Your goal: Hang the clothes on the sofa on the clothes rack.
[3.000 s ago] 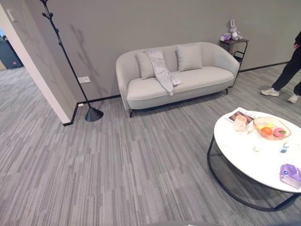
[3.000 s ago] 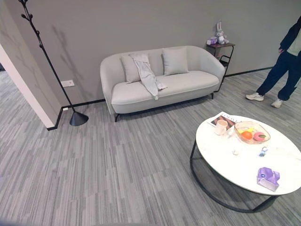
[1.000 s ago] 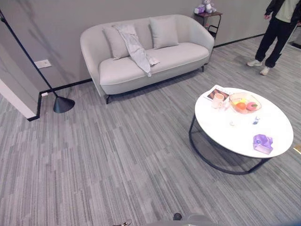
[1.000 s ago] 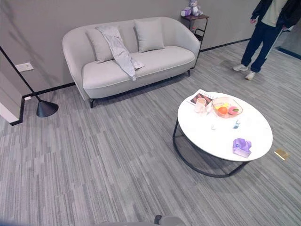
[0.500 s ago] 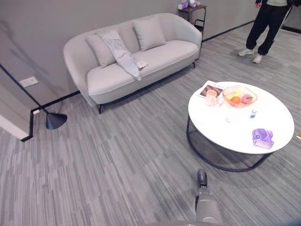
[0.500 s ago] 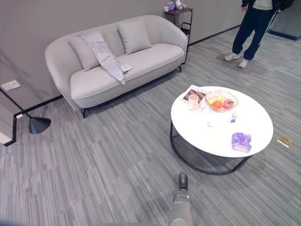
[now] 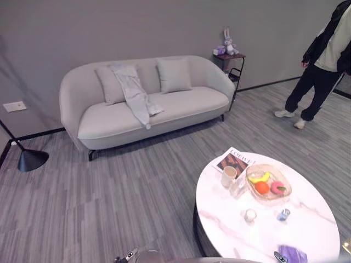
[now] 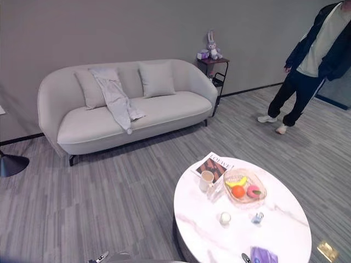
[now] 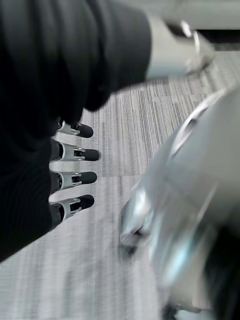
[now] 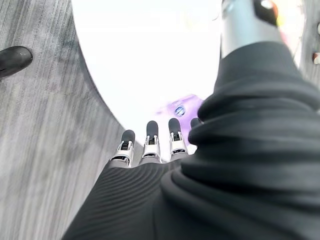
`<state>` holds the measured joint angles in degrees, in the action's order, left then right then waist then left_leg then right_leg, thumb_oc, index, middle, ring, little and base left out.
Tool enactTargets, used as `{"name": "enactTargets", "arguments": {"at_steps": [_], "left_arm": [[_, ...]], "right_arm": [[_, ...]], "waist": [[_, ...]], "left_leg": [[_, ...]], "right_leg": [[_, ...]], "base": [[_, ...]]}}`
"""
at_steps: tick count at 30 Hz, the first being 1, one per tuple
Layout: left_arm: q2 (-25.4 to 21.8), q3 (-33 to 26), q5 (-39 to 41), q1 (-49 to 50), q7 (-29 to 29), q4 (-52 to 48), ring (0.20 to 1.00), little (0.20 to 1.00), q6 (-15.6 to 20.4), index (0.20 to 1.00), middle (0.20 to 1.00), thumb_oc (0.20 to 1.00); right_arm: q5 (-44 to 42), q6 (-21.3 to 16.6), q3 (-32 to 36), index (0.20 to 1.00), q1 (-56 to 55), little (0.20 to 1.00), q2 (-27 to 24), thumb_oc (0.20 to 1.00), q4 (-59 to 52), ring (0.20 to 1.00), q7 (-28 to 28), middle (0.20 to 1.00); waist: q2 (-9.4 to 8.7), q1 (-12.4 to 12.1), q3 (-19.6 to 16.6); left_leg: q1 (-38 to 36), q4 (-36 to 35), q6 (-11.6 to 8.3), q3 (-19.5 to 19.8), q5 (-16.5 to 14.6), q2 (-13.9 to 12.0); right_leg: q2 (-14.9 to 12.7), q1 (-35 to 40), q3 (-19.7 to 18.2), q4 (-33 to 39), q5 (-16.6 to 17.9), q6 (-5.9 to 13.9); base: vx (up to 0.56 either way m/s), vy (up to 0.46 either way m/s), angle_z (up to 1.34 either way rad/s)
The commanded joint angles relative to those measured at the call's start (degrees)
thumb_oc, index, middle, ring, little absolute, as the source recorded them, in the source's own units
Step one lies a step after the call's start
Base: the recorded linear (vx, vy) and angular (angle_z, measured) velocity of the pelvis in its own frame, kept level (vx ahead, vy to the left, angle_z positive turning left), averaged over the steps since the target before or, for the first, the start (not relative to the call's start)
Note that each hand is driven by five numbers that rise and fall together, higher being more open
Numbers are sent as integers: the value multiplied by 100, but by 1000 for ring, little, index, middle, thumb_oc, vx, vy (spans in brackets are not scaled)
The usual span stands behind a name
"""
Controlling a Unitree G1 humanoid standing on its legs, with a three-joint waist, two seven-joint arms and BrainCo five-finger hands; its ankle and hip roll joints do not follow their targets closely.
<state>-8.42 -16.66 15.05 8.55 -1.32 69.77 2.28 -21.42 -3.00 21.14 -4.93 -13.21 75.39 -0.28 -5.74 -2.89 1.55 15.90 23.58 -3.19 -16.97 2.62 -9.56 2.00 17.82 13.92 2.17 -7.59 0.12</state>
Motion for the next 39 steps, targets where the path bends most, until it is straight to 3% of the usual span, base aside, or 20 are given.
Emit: {"name": "enactTargets", "arguments": {"at_steps": [1,4,7,9,12,13,16,17,18,20,21,24,29,31,33,34,37,38,39], "left_arm": [[288,-217,337,-261,-27,282,1000,1000,56,1000,1000,1000],[424,-347,392,-262,-35,551,1000,1000,61,1000,1000,1000],[502,-362,378,-311,-74,861,1000,1000,84,1000,1000,1000],[531,-274,233,-295,-88,985,1000,1000,83,1000,1000,1000],[567,-224,185,-296,-70,965,1000,1000,79,1000,1000,1000],[529,-141,75,-252,-100,1004,1000,1000,113,1000,1000,1000],[552,-162,-4,-241,-85,1127,1000,1000,130,1000,1000,1000],[599,-289,39,-144,-89,1309,1000,1000,144,1000,1000,1000],[426,-260,-37,-101,-236,1391,1000,1000,198,1000,1000,1000],[308,-186,-136,-136,-298,1353,1000,1000,249,1000,1000,1000],[26,8,-274,-317,-347,1108,1000,1000,258,1000,1000,1000],[-162,294,-519,-412,-412,1088,1000,1000,258,1000,1000,1000],[-300,516,-749,-530,-508,1316,1000,1000,160,1000,1000,1000],[-335,625,-816,-585,-546,1433,1000,1000,130,1000,1000,1000],[-318,644,-823,-650,-567,1459,1000,1000,91,1000,1000,1000],[-328,620,-858,-628,-589,1446,1000,1000,73,1000,1000,1000],[-375,647,-766,-627,-590,1380,1000,1000,75,1000,1000,1000],[-379,646,-716,-603,-585,1382,1000,1000,87,1000,1000,1000],[-379,645,-716,-604,-585,1382,1000,1000,87,1000,1000,1000]], "right_arm": [[70,78,285,1000,-373,1000,29,1000,263,1000,80,1000],[170,63,325,1000,-446,1000,157,1000,612,1000,113,1000],[240,0,336,1000,-518,1000,331,1000,882,1000,139,1000],[292,-10,296,1000,-573,1000,395,1000,1072,1000,152,1000],[294,-26,263,1000,-606,1000,414,1000,1162,1000,169,1000],[295,-24,125,1000,-576,1000,423,1000,1129,1000,176,1000],[310,-17,105,1000,-554,1000,451,1000,1164,1000,178,1000],[276,60,144,1000,-598,1000,393,1000,1085,1000,220,1000],[162,73,215,1000,-696,1000,500,1000,957,1000,258,1000],[135,73,199,1000,-713,1000,585,1000,852,1000,274,1000],[80,67,150,1000,-730,1000,726,1000,568,1000,299,1000],[-82,139,166,1000,-714,1000,816,1000,190,1000,372,1000],[-165,188,116,1000,-611,1000,1030,1000,-512,1000,385,1000],[-81,186,48,1000,-559,1000,1090,1000,-599,1000,417,1000],[-52,176,4,1000,-528,1000,1127,1000,-569,1000,407,1000],[-31,146,-5,1000,-527,1000,1147,1000,-488,1000,414,1000],[-2,94,-106,1000,-504,1000,1079,1000,-229,1000,396,1000],[28,76,-197,1000,-460,1000,1027,1000,-201,1000,398,1000],[28,76,-197,1000,-460,1000,1027,1000,-201,1000,398,1000]], "waist": [[278,-233,213],[381,-393,-32],[402,-395,-299],[404,-335,-463],[416,-357,-572],[447,-475,-619],[457,-504,-664],[459,-494,-823],[322,-474,-888],[268,-475,-918],[226,-414,-925],[211,-369,-839],[321,-345,-650],[467,-367,-563],[645,-431,-412],[673,-418,-332],[732,-213,-87],[725,-142,41],[725,-139,47]], "left_leg": [[-1513,-1892,-702,65,-25,-300],[-1332,-2806,-571,189,43,-243],[-967,-2858,-452,601,-189,-348],[-780,-2858,-467,653,-255,-449],[-587,-2858,-482,762,-199,-596],[-579,-2858,-494,967,-54,-733],[-700,-2858,-508,1112,-39,-783],[-929,-2858,-585,1212,145,-796],[-878,-2676,-774,1025,248,-728],[-918,-2652,-779,906,291,-654],[-1097,-2499,-766,809,282,-503],[-1193,-2156,-683,875,169,-265],[-1641,-2152,-420,852,92,69],[-1925,-2229,-329,791,101,103],[-2200,-2326,-299,692,131,39],[-2374,-2436,-274,659,109,65],[-2713,-2690,-258,820,71,227],[-2839,-2705,-270,872,62,296],[-2846,-2707,-270,874,62,296]], "right_leg": [[-919,-519,-104,35,1410,392],[-848,-364,-206,43,1324,351],[-838,-382,-390,97,1249,307],[-845,-330,-490,124,1296,287],[-862,-286,-566,97,1297,283],[-937,-211,-675,19,1338,272],[-965,-171,-760,26,1342,263],[-1141,-63,-931,79,1380,275],[-1437,-79,-981,100,1438,274],[-1572,-90,-977,86,1469,257],[-1848,-80,-871,10,1440,266],[-2089,-25,-877,-147,1450,262],[-2338,-130,-1011,-870,1417,169],[-2493,-440,-904,-1593,1457,5],[-2642,-613,-585,-2130,1276,-180],[-2481,-903,-668,-2544,1253,-172],[-1509,-1581,-698,-2798,1077,99],[-1331,-1652,-517,-2645,996,156],[-1331,-1645,-514,-2645,994,156]], "base": [[304,98,-47],[260,126,-10],[197,151,-36],[156,156,-40],[164,178,26],[161,159,29],[196,202,19],[331,446,-49],[339,449,-77],[284,453,-6],[416,648,65],[291,427,43],[185,357,33],[166,406,-43],[164,370,-70],[161,316,-39],[167,208,-19],[150,59,41],[212,41,81]]}}
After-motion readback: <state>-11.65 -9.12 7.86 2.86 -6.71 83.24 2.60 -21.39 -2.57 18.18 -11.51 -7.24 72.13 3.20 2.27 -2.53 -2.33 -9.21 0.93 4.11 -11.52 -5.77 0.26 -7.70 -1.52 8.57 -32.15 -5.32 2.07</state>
